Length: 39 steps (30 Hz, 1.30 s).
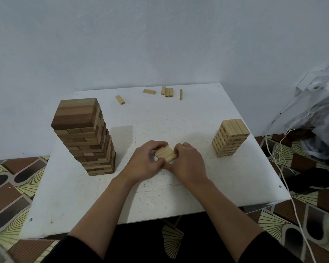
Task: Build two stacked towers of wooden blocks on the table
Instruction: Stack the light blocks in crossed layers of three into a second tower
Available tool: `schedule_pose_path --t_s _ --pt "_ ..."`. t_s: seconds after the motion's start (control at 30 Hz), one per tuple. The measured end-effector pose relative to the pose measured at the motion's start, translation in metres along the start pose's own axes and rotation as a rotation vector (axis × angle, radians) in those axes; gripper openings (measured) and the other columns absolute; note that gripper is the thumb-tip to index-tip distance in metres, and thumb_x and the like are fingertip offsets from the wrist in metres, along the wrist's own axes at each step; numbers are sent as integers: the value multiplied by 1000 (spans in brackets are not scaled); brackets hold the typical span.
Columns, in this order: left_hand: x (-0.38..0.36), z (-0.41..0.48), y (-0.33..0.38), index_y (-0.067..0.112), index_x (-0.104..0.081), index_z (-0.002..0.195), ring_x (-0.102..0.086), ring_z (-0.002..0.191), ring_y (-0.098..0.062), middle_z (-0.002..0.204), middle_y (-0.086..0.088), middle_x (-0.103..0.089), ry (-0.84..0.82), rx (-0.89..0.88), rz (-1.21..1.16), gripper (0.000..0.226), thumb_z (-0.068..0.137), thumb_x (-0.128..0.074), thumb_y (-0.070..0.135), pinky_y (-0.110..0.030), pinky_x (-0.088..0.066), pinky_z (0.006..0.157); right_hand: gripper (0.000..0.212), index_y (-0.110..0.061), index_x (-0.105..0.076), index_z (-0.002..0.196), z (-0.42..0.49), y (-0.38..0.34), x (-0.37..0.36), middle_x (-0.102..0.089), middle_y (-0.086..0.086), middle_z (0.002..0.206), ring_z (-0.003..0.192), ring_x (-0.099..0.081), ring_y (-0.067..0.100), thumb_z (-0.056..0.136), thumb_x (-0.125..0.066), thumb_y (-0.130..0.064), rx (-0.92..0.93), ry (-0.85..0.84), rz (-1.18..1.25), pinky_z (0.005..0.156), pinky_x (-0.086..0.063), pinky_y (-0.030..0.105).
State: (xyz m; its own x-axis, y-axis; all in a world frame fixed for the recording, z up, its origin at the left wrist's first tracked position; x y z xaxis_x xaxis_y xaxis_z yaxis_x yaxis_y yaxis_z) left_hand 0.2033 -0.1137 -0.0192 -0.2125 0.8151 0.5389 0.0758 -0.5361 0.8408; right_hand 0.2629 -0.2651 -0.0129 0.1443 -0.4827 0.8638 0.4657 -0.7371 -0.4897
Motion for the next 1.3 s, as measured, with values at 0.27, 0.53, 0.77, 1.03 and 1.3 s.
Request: schedule_pose_path --t_s 0.27,0.53,0.77,1.03,1.3 --pt "0 -4 9 29 -64 128 -56 114 4 123 16 -63 28 -32 -52 38 95 -66 11 -8 -43 92 57 -15 -64 109 -10 2 1 -53 -6 96 80 -53 11 72 -80 -56 -71 4 140 66 -46 24" --pt "-10 -30 -5 22 -35 155 -26 139 -5 147 13 -39 64 -19 261 77 92 -64 56 -27 -24 115 53 -16 -44 149 -26 21 12 -43 -5 148 139 -32 7 104 -45 -44 72 -49 159 114 -26 22" --pt "-13 -15 -3 25 -41 147 -21 140 -13 149 7 -33 25 -35 473 76 83 -52 64 -36 -21 109 65 -17 -25 159 -27 32 -2 -20 -5 167 153 -10 6 104 -10 -49 211 -184 -65 120 -2 19" --pt "-2 -10 -7 35 -50 137 -15 142 -10 153 10 -29 -145 -131 524 65 82 -37 67 -34 -16 101 63 -11 -39 153 -35 33 -12 -29 2 164 153 -19 17 105 -15 -43 248 -126 -146 125 -20 37" --pt "-1 -31 -8 26 -20 157 -17 145 -11 157 6 -26 -115 -109 487 78 94 -40 66 -37 -20 119 64 -12 -32 156 -40 32 -14 -22 1 166 155 -13 16 105 -11 -44 249 -141 -184 126 -12 37"
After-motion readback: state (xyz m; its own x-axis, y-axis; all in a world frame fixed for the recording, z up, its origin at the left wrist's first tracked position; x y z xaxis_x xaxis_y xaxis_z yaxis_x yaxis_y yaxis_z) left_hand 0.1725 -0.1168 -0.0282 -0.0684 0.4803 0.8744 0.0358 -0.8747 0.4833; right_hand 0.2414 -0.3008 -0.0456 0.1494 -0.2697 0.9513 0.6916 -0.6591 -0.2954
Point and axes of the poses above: each hand's wrist, its own z-axis towards the middle knuckle, its own x-axis out of the back of the hand, y = z × x, the point moved 2 cm from there along z, towards the middle knuckle
